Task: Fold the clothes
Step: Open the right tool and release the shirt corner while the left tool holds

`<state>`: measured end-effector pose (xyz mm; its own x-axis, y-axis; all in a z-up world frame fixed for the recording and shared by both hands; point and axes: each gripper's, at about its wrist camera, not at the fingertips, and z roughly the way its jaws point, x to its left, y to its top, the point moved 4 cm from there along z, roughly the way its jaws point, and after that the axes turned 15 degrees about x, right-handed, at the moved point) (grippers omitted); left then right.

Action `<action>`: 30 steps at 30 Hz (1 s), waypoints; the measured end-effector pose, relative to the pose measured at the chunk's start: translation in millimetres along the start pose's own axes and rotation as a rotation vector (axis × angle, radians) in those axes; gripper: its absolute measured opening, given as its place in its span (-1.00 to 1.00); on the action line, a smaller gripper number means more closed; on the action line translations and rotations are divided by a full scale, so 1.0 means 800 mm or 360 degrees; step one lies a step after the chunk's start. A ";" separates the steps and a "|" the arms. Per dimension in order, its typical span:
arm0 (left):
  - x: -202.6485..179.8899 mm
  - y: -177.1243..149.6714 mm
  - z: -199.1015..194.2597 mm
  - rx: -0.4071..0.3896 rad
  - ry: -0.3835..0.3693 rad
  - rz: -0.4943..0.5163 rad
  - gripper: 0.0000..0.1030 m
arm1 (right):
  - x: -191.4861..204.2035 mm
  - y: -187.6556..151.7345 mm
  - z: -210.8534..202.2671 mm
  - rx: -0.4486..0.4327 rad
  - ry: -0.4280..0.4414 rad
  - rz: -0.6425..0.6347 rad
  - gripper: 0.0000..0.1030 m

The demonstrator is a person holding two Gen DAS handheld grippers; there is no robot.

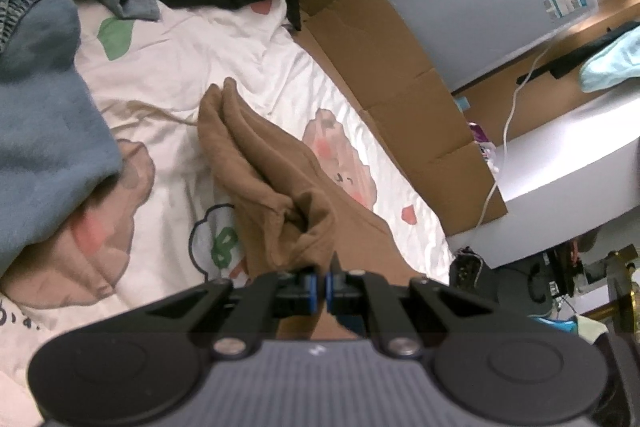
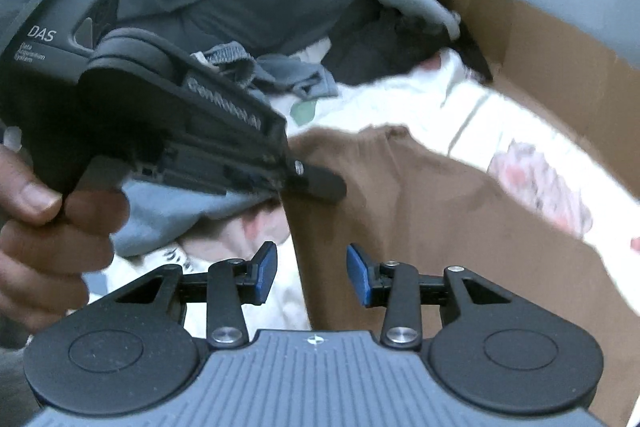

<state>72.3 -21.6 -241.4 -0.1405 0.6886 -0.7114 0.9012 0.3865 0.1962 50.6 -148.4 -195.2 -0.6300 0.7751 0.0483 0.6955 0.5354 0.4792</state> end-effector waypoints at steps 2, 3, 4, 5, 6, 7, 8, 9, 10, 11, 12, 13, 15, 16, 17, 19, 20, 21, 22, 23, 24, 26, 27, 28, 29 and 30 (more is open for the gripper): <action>0.000 0.002 -0.001 0.0009 -0.0008 0.0005 -0.92 | 0.005 0.009 0.001 -0.0020 -0.0053 -0.0023 -0.12; -0.001 0.003 -0.002 0.0013 -0.0013 0.0009 -0.92 | 0.006 0.013 0.003 -0.0016 -0.0060 -0.0028 -0.12; -0.002 0.003 -0.002 0.0018 -0.0021 0.0014 -0.92 | 0.007 0.017 0.006 -0.0014 -0.0061 -0.0027 -0.12; -0.003 0.004 -0.002 0.0022 -0.0030 0.0019 -0.92 | 0.006 0.020 0.008 -0.0019 -0.0065 -0.0018 -0.12; -0.003 0.004 -0.002 0.0023 -0.0039 0.0021 -0.92 | 0.007 0.024 0.010 -0.0021 -0.0071 -0.0013 -0.12; -0.004 0.004 -0.003 0.0025 -0.0049 0.0023 -0.92 | 0.007 0.025 0.013 -0.0021 -0.0085 -0.0013 -0.12; -0.005 0.004 -0.003 0.0025 -0.0058 0.0022 -0.92 | 0.007 0.026 0.015 -0.0021 -0.0100 -0.0012 -0.11; -0.004 0.004 -0.004 0.0025 -0.0069 0.0019 -0.92 | 0.006 0.028 0.019 -0.0015 -0.0118 0.0004 -0.11; -0.004 0.004 -0.004 0.0026 -0.0080 0.0013 -0.92 | 0.004 0.029 0.022 -0.0008 -0.0136 0.0022 -0.11; -0.004 0.004 -0.004 0.0028 -0.0090 0.0009 -0.92 | 0.003 0.029 0.025 -0.0004 -0.0152 0.0031 -0.11; -0.003 0.003 -0.004 0.0029 -0.0102 0.0005 -0.92 | 0.002 0.030 0.027 -0.0001 -0.0167 0.0040 -0.11; -0.003 0.003 -0.004 0.0031 -0.0116 -0.0004 -0.92 | 0.002 0.031 0.029 -0.0007 -0.0186 0.0030 -0.11; -0.002 0.001 -0.003 0.0040 -0.0152 -0.0028 -0.92 | 0.004 0.031 0.031 -0.0025 -0.0228 0.0000 -0.11; -0.001 0.000 -0.002 0.0044 -0.0171 -0.0040 -0.92 | 0.006 0.030 0.032 -0.0033 -0.0245 -0.0017 -0.11; -0.001 0.000 -0.002 0.0046 -0.0181 -0.0048 -0.92 | 0.007 0.031 0.034 -0.0035 -0.0254 -0.0030 -0.11; -0.001 -0.001 -0.002 0.0048 -0.0189 -0.0054 -0.92 | 0.007 0.033 0.039 -0.0034 -0.0280 -0.0054 -0.12; -0.001 0.000 -0.003 0.0047 -0.0194 -0.0059 -0.92 | 0.007 0.034 0.041 -0.0041 -0.0307 -0.0067 -0.12; -0.002 0.000 -0.004 0.0045 -0.0197 -0.0060 -0.92 | 0.008 0.036 0.043 -0.0048 -0.0325 -0.0083 -0.12; -0.003 0.000 -0.005 0.0038 -0.0196 -0.0057 -0.92 | 0.009 0.037 0.044 -0.0056 -0.0343 -0.0099 -0.17; -0.004 0.001 -0.007 0.0032 -0.0197 -0.0052 -0.92 | 0.009 0.038 0.046 -0.0063 -0.0362 -0.0115 -0.41; -0.005 0.001 -0.009 0.0027 -0.0191 -0.0045 -0.92 | 0.011 0.039 0.048 -0.0060 -0.0362 -0.0133 -0.55; -0.008 0.003 -0.013 0.0023 -0.0175 -0.0016 -0.92 | 0.014 0.039 0.051 -0.0051 -0.0355 -0.0170 -0.73; -0.008 0.005 -0.018 0.0005 -0.0166 -0.0010 -0.87 | 0.014 0.039 0.050 -0.0059 -0.0352 -0.0178 -0.75; -0.007 0.008 -0.024 -0.0014 -0.0156 -0.0005 -0.84 | 0.014 0.039 0.048 -0.0067 -0.0352 -0.0183 -0.83; -0.007 0.010 -0.029 -0.0033 -0.0147 -0.0001 -0.82 | 0.014 0.039 0.047 -0.0075 -0.0352 -0.0188 -0.88; -0.003 0.013 -0.035 -0.0057 -0.0157 -0.0017 -0.77 | 0.013 0.040 0.046 -0.0077 -0.0352 -0.0184 -0.88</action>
<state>70.4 -2.2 -218.8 -0.1075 0.6214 -0.7761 0.8844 0.4164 0.2109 78.9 -110.7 -211.6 -0.6097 0.7671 -0.1998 0.6023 0.6122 0.5123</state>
